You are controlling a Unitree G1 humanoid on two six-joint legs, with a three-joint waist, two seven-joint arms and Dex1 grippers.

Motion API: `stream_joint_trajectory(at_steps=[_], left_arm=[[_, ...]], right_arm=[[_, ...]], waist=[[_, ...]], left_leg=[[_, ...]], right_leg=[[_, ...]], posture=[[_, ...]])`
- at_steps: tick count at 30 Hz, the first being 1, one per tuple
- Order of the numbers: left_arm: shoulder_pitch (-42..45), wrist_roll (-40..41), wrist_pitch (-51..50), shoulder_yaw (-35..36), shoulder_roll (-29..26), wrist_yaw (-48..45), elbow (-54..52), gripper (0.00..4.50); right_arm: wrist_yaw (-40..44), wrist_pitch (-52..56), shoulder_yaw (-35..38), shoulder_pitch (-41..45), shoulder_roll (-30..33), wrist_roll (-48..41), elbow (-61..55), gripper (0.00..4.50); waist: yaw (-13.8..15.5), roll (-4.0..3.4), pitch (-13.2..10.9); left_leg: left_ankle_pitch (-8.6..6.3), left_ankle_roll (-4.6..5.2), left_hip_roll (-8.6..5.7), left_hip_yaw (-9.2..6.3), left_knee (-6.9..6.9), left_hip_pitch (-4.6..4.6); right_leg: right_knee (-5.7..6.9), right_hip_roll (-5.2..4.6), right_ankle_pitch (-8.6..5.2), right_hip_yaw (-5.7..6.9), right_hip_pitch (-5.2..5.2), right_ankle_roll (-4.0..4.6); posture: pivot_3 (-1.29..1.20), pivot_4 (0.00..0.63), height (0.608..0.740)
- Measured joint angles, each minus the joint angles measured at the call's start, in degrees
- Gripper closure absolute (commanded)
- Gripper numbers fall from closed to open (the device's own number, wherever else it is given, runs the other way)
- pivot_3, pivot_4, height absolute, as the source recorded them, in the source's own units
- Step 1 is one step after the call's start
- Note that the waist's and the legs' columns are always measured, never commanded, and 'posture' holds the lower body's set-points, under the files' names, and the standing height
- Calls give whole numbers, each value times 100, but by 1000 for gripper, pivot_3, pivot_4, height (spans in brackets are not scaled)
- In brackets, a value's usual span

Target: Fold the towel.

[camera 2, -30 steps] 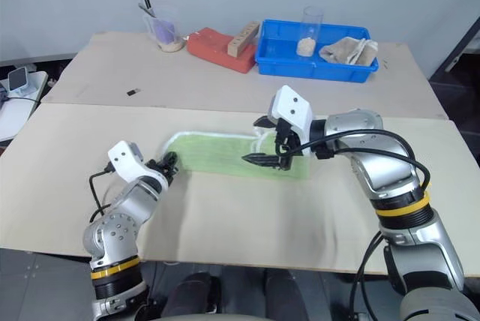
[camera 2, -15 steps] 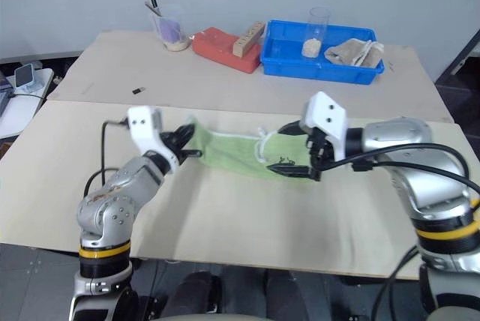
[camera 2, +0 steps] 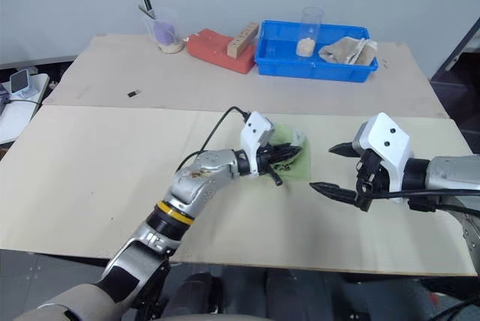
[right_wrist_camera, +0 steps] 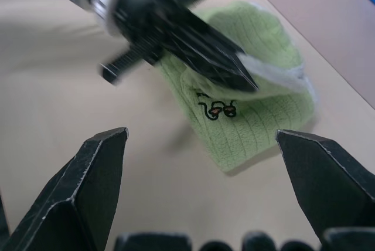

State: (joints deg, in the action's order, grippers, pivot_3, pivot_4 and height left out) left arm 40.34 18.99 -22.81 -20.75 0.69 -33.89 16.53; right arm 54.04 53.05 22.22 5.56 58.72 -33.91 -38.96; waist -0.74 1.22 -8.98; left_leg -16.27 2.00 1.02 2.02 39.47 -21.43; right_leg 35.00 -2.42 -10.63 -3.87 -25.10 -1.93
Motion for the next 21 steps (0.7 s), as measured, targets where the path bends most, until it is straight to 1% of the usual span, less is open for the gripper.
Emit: stream_joint_trajectory(at_steps=[2, 4, 6, 7, 9, 10, 12, 14, 18, 21], left_arm=[[5, -25, 53, 11, 32, -188, 73, 3496], [3, -25, 53, 24, 41, -393, 70, 2493], [-24, -25, 47, 46, 37, -538, 23, 1671], [-54, -23, 31, 56, 29, -617, -30, 1131], [-157, 17, 19, 66, -20, -791, -240, 290], [-220, 32, 23, 65, -126, -922, -402, 46], [-319, 45, 145, 54, -510, -1305, -863, 46], [-365, 44, 297, 109, -1109, -1716, -1428, 46], [-574, 219, 245, 609, -2062, -2167, -2210, 46], [-893, 594, -1, 1130, -2912, -2550, -2785, 46]], right_arm=[[-115, 33, 53, -50, -23, -82, -111, 0], [-230, 78, 102, -89, -24, -132, -170, 0], [-309, 112, 104, -109, -24, -171, -177, 0], [-350, 112, 101, -104, -24, -184, -173, 0], [-426, 112, 78, -65, -24, -220, -141, 0], [-454, 110, 28, 32, -36, -230, -92, 0], [-546, 103, -125, 310, -135, -248, 57, 0], [-674, 81, -339, 607, -307, -251, 294, 0], [-903, -68, -914, 1205, -691, -77, 950, 0], [-1198, -288, -1519, 1792, -1126, 301, 1670, 0]], waist=[[0, 0, 0], [7, -3, 1], [7, -5, 3], [8, -4, 2], [2, -8, 4], [-12, -8, 4], [-38, -10, 6], [-61, -15, 8], [-62, -19, 11], [-77, -19, 10]], left_leg=[[0, 0, -2, -2, -2, -2], [0, 0, -3, -4, -1, -3], [0, 0, -6, -6, -1, -3], [0, 0, -6, -6, -1, -4], [0, 0, -5, -7, -1, -3], [0, 0, -5, -7, -2, -3], [0, 0, -3, -8, -5, 4], [0, 0, -3, -14, -12, 8], [1, 1, -2, -15, -19, 30], [2, 1, 2, -12, -19, 34]], right_leg=[[0, -2, -1, -1, 0, -3], [0, -4, -2, 0, -1, -4], [0, -5, -2, -2, -1, -5], [0, -6, -2, -3, -1, -5], [1, -5, -3, -3, -1, -6], [1, -4, -3, -4, -1, -6], [4, 1, -3, -7, -1, -5], [7, 7, -3, -9, -1, -3], [5, 7, -4, -9, -4, -1], [4, 4, -3, -7, -11, 0]], posture=[[0, 150, 714], [0, 150, 714], [0, 150, 714], [0, 150, 714], [0, 150, 714], [0, 150, 714], [0, 150, 714], [0, 150, 714], [0, 150, 714], [0, 150, 714]])
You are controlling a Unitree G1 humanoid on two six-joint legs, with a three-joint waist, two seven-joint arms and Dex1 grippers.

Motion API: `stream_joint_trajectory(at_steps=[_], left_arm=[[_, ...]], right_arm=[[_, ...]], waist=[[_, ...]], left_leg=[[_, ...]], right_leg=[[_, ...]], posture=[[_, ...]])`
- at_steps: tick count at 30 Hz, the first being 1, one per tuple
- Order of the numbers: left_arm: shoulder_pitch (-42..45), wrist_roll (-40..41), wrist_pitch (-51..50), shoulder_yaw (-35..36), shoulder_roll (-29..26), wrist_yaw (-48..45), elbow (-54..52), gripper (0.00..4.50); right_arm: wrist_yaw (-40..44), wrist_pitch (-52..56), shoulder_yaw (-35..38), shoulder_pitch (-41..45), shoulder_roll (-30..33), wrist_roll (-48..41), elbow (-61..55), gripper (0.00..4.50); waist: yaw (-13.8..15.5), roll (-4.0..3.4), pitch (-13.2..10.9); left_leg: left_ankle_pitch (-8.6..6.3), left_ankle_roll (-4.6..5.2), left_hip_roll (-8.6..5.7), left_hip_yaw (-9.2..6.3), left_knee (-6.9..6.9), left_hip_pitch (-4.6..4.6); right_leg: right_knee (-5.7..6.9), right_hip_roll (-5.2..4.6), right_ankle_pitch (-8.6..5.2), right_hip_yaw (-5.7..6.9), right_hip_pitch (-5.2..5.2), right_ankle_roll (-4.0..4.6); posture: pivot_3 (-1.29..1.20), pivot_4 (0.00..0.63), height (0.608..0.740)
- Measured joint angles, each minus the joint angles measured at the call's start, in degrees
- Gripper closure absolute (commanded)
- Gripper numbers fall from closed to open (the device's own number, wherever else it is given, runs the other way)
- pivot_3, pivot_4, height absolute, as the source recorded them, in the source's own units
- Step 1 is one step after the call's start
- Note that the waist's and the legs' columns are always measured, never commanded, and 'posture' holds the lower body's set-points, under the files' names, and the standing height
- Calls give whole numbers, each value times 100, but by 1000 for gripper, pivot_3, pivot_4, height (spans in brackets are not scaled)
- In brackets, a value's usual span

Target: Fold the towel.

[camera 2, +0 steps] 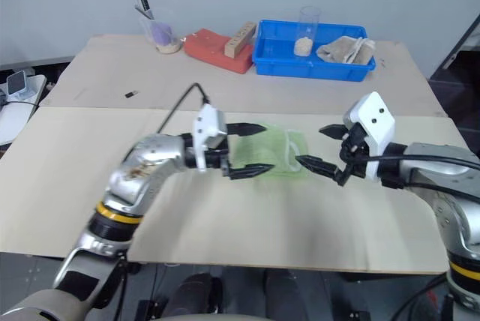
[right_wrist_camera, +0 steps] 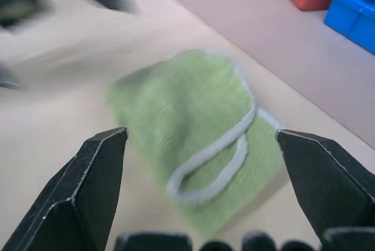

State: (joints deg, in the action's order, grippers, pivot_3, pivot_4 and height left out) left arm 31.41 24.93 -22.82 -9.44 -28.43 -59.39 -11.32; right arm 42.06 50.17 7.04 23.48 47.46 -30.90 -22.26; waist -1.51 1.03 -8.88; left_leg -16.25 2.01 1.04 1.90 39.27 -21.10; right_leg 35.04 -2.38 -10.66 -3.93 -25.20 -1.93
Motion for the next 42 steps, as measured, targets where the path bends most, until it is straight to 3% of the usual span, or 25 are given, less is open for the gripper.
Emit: stream_joint_trajectory(at_steps=[4, 7, 15, 22, 25, 35, 36, 42], left_arm=[[-434, 100, -90, 536, -930, -299, -247, 46], [-789, 288, -177, 887, -1327, -447, -454, 46], [-1326, 1063, -591, 1490, -1839, -623, -1325, 46], [-1408, 1482, -762, 1684, -1852, -490, -1604, 46], [-1412, 1576, -770, 1729, -1886, -505, -1609, 0], [-1535, 1608, -771, 1815, -1969, -414, -1609, 0], [-1520, 1633, -778, 1833, -1967, -388, -1609, 0], [-1326, 1865, -867, 1861, -1941, -260, -1615, 0]], right_arm=[[-273, -378, -661, 560, -519, 620, 1119, 0], [-344, -650, -933, 849, -917, 942, 1967, 0], [-390, -1030, -1063, 1336, -1292, 1449, 3496, 0], [-218, -789, -1040, 1377, -1536, 1409, 3887, 0], [-147, -514, -909, 1502, -1731, 1260, 4101, 794], [-37, -474, -850, 1606, -1748, 1228, 4194, 4277], [-41, -517, -840, 1609, -1707, 1247, 4206, 4464], [-167, -1072, -380, 1995, -1178, 1450, 5116, 4464]], waist=[[19, -1, 0], [63, -1, 0], [53, -1, -1], [33, -2, 0], [13, -2, 0], [-37, -3, -1], [-37, -3, -1], [-35, -2, -1]], left_leg=[[0, 0, -3, 2, 0, -2], [0, 0, -3, 3, 0, -4], [0, -1, -4, 0, 0, -4], [0, -1, -1, -1, 0, -2], [0, -1, -1, -1, 0, -1], [0, -1, -2, -2, -2, -2], [0, -1, -2, -2, -2, -3], [0, -1, -7, 1, -3, -3]], right_leg=[[-4, -5, 0, 2, -1, 0], [-5, -9, 3, 6, -2, 4], [-1, -9, 15, 6, -1, 24], [1, -4, 16, 6, -1, 26], [1, -4, 17, 6, -1, 28], [0, -5, 17, 6, -1, 28], [-1, -5, 16, 6, -1, 27], [-4, -9, 17, 4, 0, 27]], posture=[[0, 150, 714], [0, 150, 714], [0, 150, 714], [0, 150, 714], [0, 150, 714], [0, 150, 714], [0, 150, 714], [0, 150, 714]])
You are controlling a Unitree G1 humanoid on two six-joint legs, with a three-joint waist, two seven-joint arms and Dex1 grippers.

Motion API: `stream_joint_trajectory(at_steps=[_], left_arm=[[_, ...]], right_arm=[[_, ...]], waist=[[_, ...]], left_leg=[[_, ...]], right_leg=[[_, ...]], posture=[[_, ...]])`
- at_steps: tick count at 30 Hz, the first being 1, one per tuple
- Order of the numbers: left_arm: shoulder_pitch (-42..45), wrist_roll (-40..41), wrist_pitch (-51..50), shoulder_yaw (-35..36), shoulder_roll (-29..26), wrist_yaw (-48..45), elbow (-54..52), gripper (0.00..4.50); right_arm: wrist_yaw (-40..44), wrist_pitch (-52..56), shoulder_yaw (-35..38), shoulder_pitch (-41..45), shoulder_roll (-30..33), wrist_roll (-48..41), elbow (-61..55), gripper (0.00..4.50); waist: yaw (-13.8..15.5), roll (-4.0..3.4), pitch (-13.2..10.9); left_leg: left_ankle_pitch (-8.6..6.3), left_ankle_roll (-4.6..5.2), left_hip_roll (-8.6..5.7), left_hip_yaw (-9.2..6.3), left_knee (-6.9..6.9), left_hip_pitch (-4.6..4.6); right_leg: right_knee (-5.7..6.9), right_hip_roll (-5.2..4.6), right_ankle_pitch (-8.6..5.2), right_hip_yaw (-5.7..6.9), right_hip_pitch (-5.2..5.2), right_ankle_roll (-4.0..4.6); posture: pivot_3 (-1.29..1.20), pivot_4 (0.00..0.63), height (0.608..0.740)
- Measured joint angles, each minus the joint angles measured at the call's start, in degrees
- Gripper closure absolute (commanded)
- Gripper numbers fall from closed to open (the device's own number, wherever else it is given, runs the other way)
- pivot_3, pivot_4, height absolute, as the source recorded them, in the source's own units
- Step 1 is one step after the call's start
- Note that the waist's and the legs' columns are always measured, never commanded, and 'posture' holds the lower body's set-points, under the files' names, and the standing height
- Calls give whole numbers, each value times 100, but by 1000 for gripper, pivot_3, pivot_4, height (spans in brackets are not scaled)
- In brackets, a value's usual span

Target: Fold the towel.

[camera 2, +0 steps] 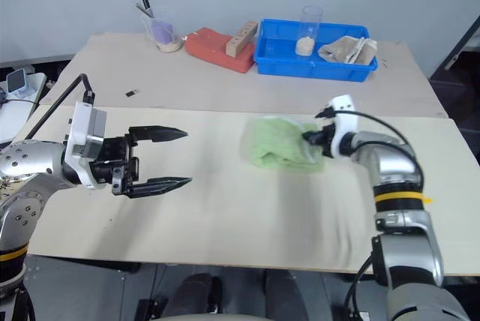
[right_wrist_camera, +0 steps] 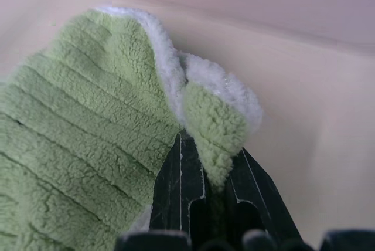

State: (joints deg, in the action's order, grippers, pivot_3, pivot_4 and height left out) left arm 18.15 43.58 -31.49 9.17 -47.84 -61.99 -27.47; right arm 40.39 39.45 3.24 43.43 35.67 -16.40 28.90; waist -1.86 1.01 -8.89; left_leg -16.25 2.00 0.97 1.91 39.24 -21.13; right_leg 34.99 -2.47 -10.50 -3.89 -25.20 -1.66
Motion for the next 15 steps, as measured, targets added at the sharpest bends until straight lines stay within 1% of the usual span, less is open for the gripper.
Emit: stream_joint_trajectory(at_steps=[3, 6, 7, 12, 13, 14, 15], left_arm=[[96, 45, 2, -2, -24, -75, 28, 0], [239, -13, 34, -55, -58, -195, 125, 0], [253, -66, 42, -73, -66, -218, 143, 0], [252, -304, 143, -123, -62, -113, 304, 0], [224, -326, 149, -117, -62, -74, 328, 0], [146, -373, 155, -101, -62, -7, 344, 0], [72, -418, 153, -81, -62, 56, 359, 0]], right_arm=[[-163, -281, 185, 233, 74, 127, 558, 4464], [-365, -510, 215, 400, -90, 249, 1143, 4464], [-420, -578, 212, 410, -165, 285, 1278, 3635], [-535, -715, 394, 461, -273, 256, 1385, 1934], [-553, -717, 459, 471, -269, 232, 1350, 1641], [-552, -716, 538, 472, -261, 189, 1259, 1206], [-548, -714, 597, 467, -249, 160, 1160, 892]], waist=[[-52, 0, 0], [-111, 0, 0], [-129, 0, 0], [-147, 0, 0], [-145, -1, 0], [-145, -1, 0], [-146, -1, 0]], left_leg=[[0, 0, 1, 0, -5, 2], [0, 0, 2, 0, -17, 4], [1, 0, 1, 0, -23, 5], [1, 0, 0, -2, -25, 4], [1, 0, 0, -2, -25, 4], [1, 0, 0, -2, -25, 4], [1, 0, 0, -2, -25, 4]], right_leg=[[1, 3, 0, 0, 1, 0], [2, 8, -1, -5, 2, 0], [2, 8, -1, -6, 2, 2], [1, 4, 2, -6, -2, 7], [1, 2, 2, -6, -2, 7], [0, 1, 2, -6, -1, 7], [0, 1, 2, -6, -2, 7]], posture=[[0, 150, 714], [0, 150, 714], [0, 150, 714], [0, 150, 714], [0, 150, 714], [0, 150, 714], [0, 150, 714]])
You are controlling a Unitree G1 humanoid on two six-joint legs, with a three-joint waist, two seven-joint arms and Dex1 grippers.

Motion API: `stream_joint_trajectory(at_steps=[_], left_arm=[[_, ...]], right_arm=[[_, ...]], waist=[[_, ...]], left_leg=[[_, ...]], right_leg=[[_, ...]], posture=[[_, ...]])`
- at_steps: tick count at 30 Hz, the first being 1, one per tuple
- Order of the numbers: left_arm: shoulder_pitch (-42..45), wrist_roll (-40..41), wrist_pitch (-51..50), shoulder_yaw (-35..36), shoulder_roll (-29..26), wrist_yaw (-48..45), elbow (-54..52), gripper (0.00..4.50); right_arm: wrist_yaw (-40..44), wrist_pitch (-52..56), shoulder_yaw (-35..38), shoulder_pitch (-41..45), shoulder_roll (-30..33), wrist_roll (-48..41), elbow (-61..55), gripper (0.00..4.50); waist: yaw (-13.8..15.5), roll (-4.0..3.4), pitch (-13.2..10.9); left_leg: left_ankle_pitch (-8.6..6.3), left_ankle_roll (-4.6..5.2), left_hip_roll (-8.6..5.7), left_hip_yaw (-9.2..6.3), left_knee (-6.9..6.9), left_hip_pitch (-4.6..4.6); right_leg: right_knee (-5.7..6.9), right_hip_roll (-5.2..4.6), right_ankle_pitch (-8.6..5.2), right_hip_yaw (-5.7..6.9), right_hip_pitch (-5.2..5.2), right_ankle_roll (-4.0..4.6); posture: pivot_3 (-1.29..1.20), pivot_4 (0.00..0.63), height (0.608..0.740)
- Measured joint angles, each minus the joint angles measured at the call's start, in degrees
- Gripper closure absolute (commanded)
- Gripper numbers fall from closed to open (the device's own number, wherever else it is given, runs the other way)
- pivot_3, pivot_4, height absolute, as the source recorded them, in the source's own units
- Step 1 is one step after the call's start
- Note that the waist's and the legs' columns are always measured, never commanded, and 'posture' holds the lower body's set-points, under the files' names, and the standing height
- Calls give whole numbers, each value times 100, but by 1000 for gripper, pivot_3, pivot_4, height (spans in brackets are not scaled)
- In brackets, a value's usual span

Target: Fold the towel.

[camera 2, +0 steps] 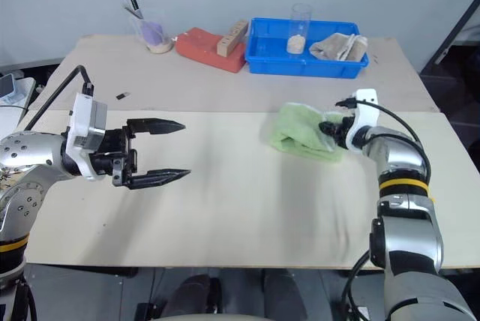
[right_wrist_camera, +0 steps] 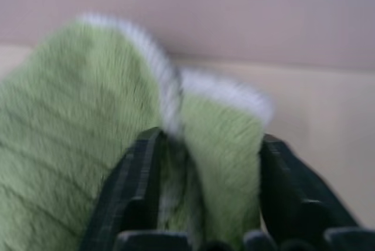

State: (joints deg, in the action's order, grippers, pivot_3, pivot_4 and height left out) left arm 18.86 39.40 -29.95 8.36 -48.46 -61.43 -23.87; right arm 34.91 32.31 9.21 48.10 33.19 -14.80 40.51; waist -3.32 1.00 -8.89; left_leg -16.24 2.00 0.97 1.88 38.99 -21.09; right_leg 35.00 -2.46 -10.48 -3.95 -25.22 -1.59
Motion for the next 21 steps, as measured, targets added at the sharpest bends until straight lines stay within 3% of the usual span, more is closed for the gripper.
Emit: stream_joint_trajectory(at_steps=[3, 8, 13, 21], left_arm=[[-199, -114, -11, 143, -18, 193, 14, 0], [-731, -706, -124, 659, -456, 793, 189, 0], [-1784, -1256, -1, 1442, -709, 925, 311, 0], [-2373, -1260, 129, 2109, -608, 830, 453, 0]], right_arm=[[13, 37, 99, -4, 142, -10, -328, 21], [964, -112, 36, -648, 942, -126, -1819, 21], [2477, -632, 2, -2085, 1889, -397, -3698, 21], [2883, -747, 125, -3077, 2225, -551, -4452, 21]], waist=[[5, 0, 0], [67, -4, -2], [90, -5, -3], [108, -3, -4]], left_leg=[[0, 0, 1, -1, 0, 0], [0, 0, 4, -2, -8, 3], [0, 0, 10, 2, -10, 9], [0, -1, 11, 14, -6, 24]], right_leg=[[1, 0, 0, 1, -1, 0], [1, 1, -12, 4, -4, -19], [0, -4, -22, 4, 0, -31], [7, -5, -33, 3, 3, -31]], posture=[[0, 150, 714], [0, 150, 714], [0, 150, 714], [0, 150, 714]])
